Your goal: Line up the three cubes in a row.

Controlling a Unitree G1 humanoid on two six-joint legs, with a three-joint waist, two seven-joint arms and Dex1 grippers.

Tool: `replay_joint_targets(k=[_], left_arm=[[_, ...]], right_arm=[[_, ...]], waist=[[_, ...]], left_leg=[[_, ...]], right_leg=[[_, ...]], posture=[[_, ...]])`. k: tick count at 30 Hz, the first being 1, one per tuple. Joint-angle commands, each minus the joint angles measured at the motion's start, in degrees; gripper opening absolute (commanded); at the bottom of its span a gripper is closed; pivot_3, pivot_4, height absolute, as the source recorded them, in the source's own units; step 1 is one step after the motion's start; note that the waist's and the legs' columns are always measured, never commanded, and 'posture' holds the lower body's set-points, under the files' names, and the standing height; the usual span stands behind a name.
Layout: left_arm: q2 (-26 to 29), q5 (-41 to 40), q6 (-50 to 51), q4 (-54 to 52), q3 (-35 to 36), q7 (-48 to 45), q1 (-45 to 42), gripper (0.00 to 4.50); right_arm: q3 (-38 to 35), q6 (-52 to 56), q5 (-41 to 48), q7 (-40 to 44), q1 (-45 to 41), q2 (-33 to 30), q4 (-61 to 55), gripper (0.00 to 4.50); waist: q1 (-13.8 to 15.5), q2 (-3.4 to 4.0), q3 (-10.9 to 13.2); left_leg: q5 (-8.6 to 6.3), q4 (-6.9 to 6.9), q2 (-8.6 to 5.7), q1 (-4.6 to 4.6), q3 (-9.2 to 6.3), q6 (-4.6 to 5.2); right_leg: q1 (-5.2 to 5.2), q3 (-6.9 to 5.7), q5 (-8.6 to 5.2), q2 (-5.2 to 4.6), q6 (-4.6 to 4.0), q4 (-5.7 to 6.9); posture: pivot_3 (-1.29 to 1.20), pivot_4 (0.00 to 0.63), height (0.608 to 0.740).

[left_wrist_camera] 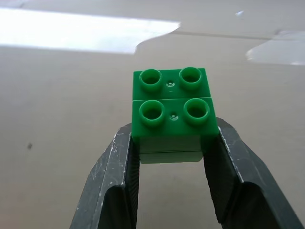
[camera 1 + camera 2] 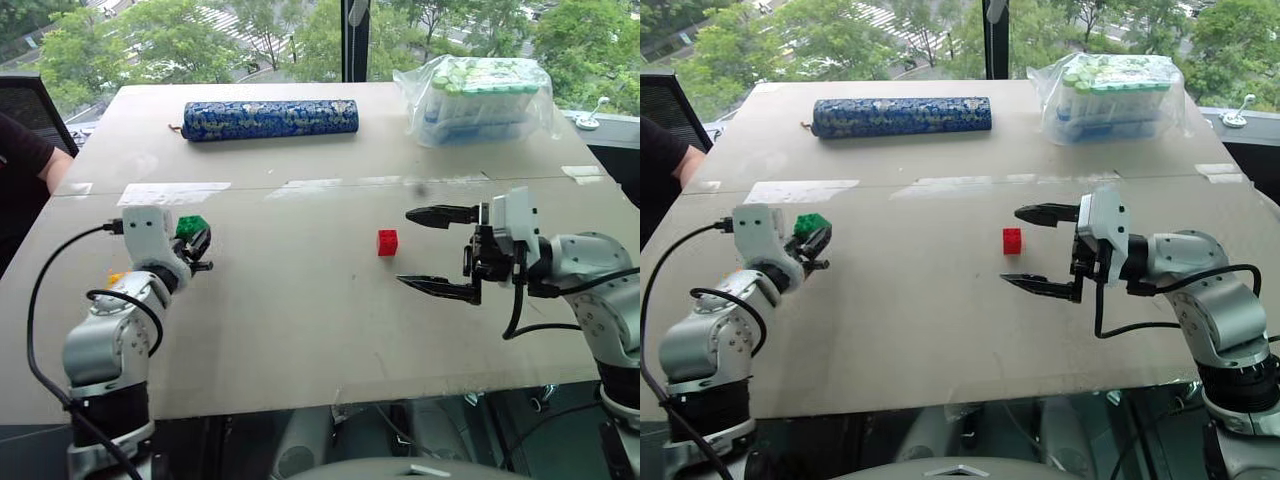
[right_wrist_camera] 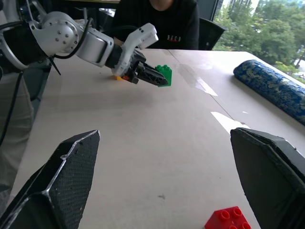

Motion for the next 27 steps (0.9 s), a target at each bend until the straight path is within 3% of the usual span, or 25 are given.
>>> replay_joint_targets(k=[1,3,6,12,17,27], left_arm=[[7.99,0.46,-12.43,2.84,-9.14,-25.56,-4.35,1.29],[10.45,1.67,-16.86,8.34,-15.62,-37.27,-9.28,1.29],[7.54,5.65,-24.81,21.36,-24.22,-49.47,-20.6,1.29],[-3.95,16.7,-42.03,48.59,-34.31,-57.55,-37.05,1.29],[-9.5,20.89,-48.46,61.54,-35.29,-59.03,-43.57,1.29],[-9.76,23.45,-52.89,68.98,-33.52,-61.79,-46.68,1.29]], right_arm=[[-6.66,-0.07,1.25,-3.9,5.7,-1.63,-5.88,4.5],[-9.43,1.48,2.63,-5.91,9.41,-2.38,-8.03,4.5],[-13.4,2.81,4.4,-8.22,14.98,-3.09,-11.35,4.5],[-17.92,2.91,4.19,-11.4,23.5,-3.94,-15.61,4.5],[-20.21,2.2,4.26,-11.6,28.66,-4.99,-17.48,4.5],[-22.1,1.34,5.51,-11.17,31.36,-6.68,-18.17,4.5]], waist=[[0.34,0.05,0.0],[0.65,0.12,-0.03],[1.09,0.18,-0.05],[1.2,0.05,-0.01],[0.77,-0.02,0.03],[-0.16,-0.03,0.05]], left_leg=[[0.0,-0.03,0.0,0.03,0.03,0.0],[0.0,-0.05,-0.02,-0.03,0.08,0.0],[-0.03,-0.05,-0.02,0.01,0.38,0.09],[0.07,0.02,0.05,-0.02,0.46,0.47],[-0.09,0.27,0.04,-0.19,0.48,0.71],[-0.25,0.92,0.09,-0.28,0.49,0.96]], right_leg=[[0.0,0.02,0.0,-0.03,0.0,-0.03],[0.0,-0.14,0.0,-0.15,-0.01,-0.1],[0.02,-0.34,0.0,-0.51,0.01,-0.12],[0.03,-0.78,0.02,-0.68,0.06,-0.12],[0.05,-0.87,0.15,-0.59,0.31,-0.12],[0.23,-1.04,0.08,-0.62,0.7,-0.12]], posture=[[0.0,0.15,0.74],[0.0,0.15,0.74],[0.0,0.15,0.74],[0.0,0.15,0.74],[0.0,0.15,0.74],[0.0,0.15,0.74]])
